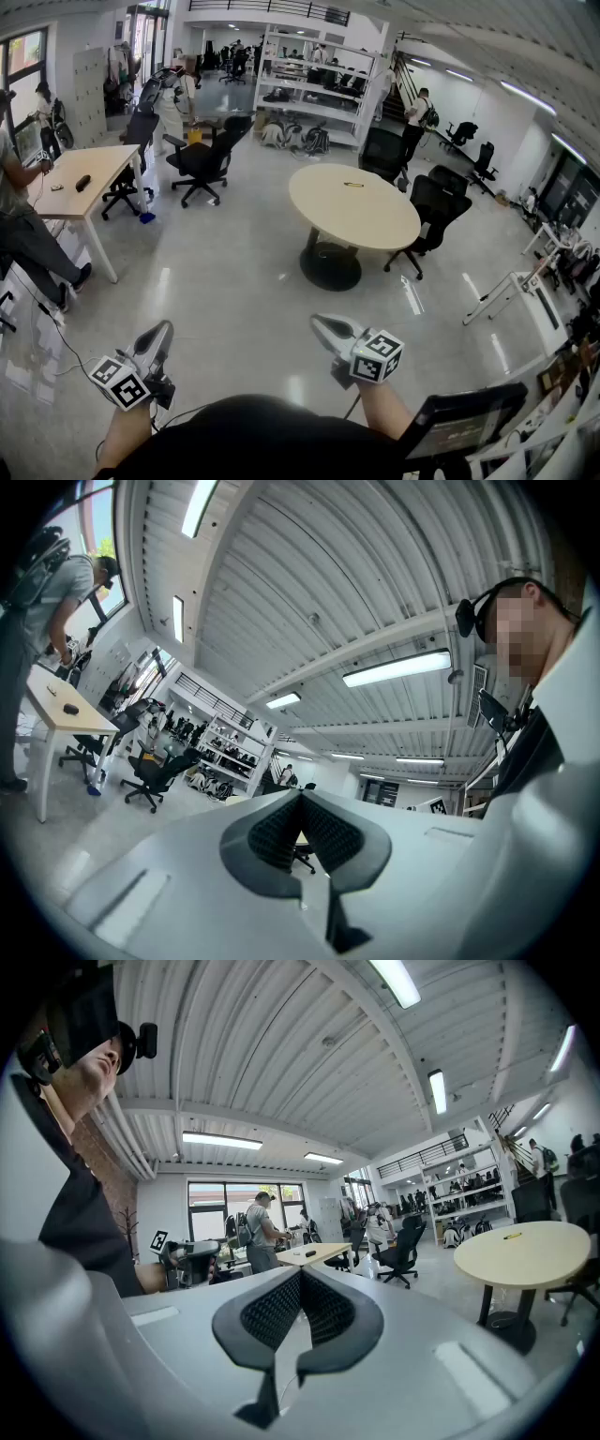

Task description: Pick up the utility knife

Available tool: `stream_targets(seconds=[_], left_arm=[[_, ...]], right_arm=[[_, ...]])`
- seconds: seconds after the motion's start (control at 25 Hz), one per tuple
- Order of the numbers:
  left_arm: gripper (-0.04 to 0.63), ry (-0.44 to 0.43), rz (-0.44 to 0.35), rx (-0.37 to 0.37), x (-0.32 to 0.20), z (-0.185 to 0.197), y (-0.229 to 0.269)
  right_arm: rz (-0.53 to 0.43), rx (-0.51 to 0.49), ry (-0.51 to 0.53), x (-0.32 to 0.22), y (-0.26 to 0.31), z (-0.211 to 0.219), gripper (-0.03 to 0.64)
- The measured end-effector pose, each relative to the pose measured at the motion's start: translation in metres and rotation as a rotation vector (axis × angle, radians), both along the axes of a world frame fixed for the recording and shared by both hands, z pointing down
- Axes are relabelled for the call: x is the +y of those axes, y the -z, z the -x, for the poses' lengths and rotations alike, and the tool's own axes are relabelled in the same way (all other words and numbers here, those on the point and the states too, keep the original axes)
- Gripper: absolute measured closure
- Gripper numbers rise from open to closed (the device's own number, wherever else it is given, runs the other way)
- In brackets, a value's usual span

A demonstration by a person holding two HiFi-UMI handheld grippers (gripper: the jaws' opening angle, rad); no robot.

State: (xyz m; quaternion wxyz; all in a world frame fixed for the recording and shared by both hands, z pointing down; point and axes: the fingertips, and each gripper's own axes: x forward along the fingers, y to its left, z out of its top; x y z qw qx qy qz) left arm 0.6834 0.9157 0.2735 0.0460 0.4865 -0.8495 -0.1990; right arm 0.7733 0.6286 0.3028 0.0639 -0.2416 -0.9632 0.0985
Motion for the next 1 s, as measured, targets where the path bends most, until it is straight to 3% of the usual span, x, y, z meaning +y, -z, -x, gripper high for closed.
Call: stream_targets(seconds=[0.56,1.0], left_arm=[[0.601,0.005,0.0,-0.007,-0.009,0.011,0.007],[0.601,-0.024,0.017,-0.001,-0.084,0.012,0.001]], right_arm=[[-0.001,-0.005,0.021,-0.01,0.007,0.015,0.604],[0.052,-0.011,0.033,-0.077,-0.001,0.012,0.603]])
